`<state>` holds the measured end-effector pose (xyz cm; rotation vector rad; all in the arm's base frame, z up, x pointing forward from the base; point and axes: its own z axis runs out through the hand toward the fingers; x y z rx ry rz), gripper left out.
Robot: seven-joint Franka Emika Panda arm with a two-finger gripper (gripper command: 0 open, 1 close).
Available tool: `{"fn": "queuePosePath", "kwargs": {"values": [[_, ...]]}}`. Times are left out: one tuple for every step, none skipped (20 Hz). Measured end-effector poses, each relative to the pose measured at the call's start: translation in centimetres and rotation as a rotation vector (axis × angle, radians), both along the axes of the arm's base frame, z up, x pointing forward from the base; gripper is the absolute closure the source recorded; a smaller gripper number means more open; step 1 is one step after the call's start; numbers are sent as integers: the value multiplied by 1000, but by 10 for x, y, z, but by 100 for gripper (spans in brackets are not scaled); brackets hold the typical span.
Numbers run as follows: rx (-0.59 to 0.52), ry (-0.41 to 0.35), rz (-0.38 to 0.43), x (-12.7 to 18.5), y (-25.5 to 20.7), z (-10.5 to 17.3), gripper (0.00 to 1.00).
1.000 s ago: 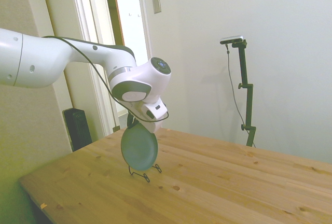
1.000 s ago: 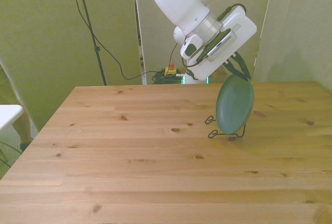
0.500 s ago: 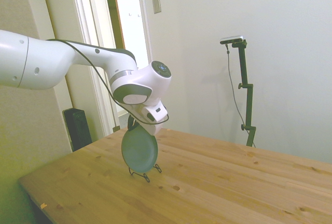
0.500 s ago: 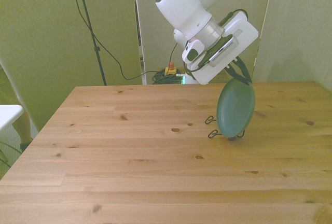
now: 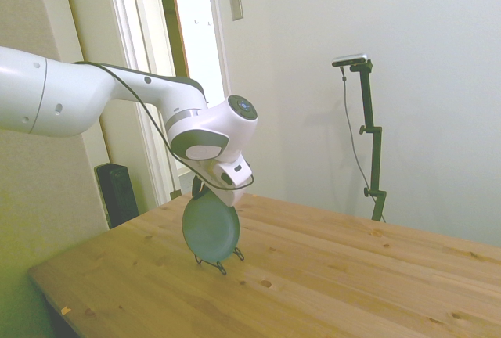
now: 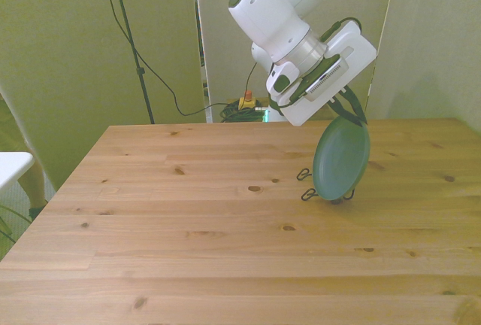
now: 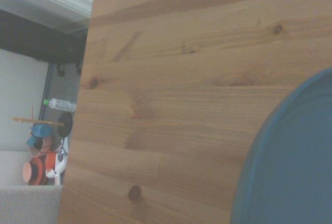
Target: Load the plate
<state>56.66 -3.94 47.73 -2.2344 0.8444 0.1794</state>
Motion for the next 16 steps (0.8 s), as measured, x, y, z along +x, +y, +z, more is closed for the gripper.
{"fn": "queuePosePath", "kwargs": {"values": [[0,1,1,0,1,-1,0],[0,1,2,0,1,-1,0],[0,1,2,0,2,-1,0],[0,1,2,0,2,-1,0],[0,1,2,0,2,-1,0],[0,1,3,0,2,-1,0],[-1,1,4,0,3,-1,0],[-1,1,4,0,4,-2,0],[-1,1,5,0,4,-2,0],[-2,0,4,1,4,-2,0],[-3,-2,4,1,5,-2,0],[-5,-5,2,1,5,-1,0],[-7,-9,1,1,5,0,0],[-8,-15,1,1,6,2,0],[-11,-23,1,0,6,7,0],[-15,-37,0,-2,6,16,0]]}}
